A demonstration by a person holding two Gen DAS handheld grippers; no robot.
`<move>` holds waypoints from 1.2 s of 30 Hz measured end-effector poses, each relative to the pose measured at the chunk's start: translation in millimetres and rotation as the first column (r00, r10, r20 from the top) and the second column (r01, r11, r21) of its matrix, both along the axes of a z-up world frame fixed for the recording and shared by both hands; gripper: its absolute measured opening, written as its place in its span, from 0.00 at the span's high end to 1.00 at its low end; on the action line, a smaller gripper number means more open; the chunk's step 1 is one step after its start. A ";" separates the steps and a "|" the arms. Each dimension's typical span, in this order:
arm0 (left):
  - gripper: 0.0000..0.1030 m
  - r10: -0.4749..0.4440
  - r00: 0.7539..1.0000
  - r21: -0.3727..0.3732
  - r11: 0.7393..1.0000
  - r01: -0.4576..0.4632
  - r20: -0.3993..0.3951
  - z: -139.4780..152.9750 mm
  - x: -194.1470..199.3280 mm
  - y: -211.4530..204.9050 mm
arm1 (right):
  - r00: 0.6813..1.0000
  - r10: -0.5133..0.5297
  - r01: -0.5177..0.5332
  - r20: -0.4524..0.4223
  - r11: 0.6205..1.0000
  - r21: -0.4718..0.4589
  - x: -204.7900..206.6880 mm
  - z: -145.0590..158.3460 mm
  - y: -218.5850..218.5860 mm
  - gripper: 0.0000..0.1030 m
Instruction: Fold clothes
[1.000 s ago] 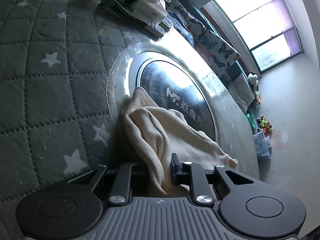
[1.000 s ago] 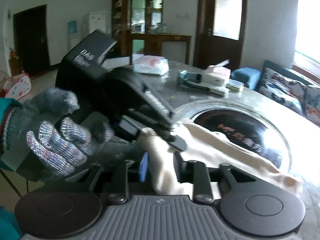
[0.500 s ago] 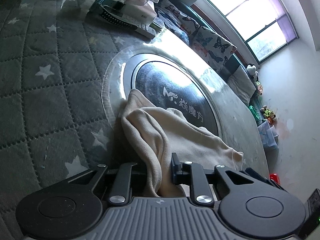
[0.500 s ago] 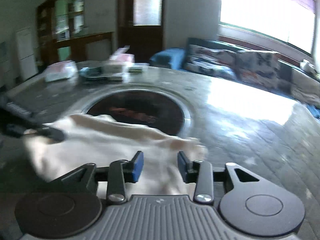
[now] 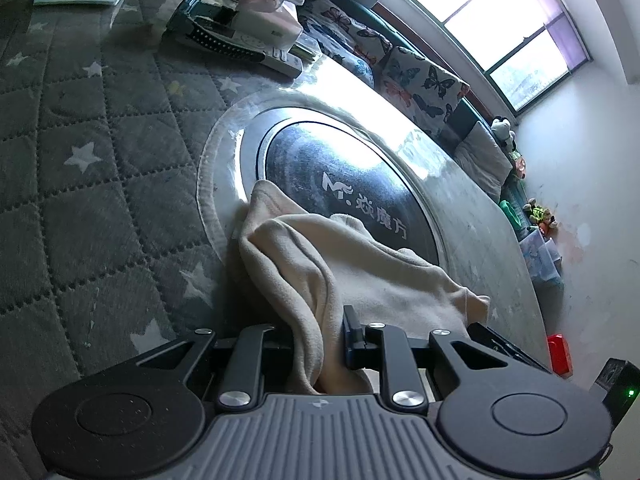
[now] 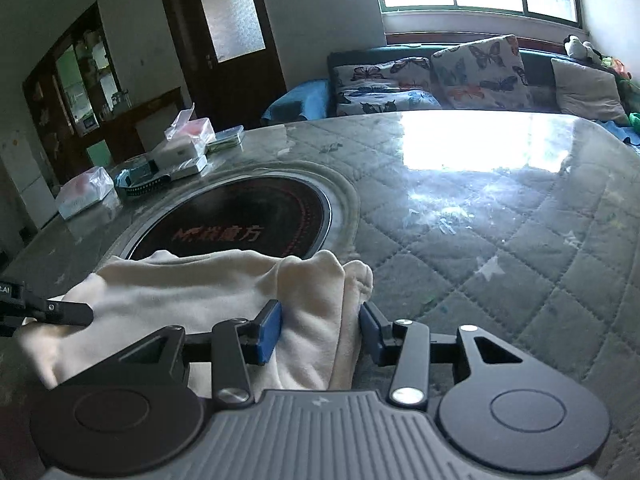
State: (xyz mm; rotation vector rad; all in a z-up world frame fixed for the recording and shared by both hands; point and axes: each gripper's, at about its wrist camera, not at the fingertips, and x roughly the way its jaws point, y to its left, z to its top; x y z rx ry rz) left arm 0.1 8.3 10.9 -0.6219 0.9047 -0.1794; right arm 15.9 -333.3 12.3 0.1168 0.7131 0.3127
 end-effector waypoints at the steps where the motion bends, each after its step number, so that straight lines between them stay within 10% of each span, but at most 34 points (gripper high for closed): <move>1: 0.79 -0.001 1.000 0.003 1.000 0.001 0.000 0.2 0.1 -0.5 | 1.000 -0.003 0.003 0.001 1.000 0.003 -0.7 0.1 -0.9 0.56; 8: 0.78 -0.011 1.000 0.022 1.000 0.011 0.004 1.1 1.0 -3.2 | 1.000 0.008 -0.008 0.001 1.000 0.021 -2.0 0.0 -4.0 0.53; 19: 0.78 -0.029 0.999 0.096 0.995 0.027 0.019 6.0 1.2 -10.7 | 0.999 0.041 -0.042 0.015 0.998 0.056 -10.1 8.2 0.7 0.82; 36: 0.82 -0.187 0.971 0.275 0.951 0.141 0.151 45.7 -1.6 -68.2 | 0.987 0.006 -0.012 0.161 0.999 0.039 -51.2 55.9 -17.7 0.85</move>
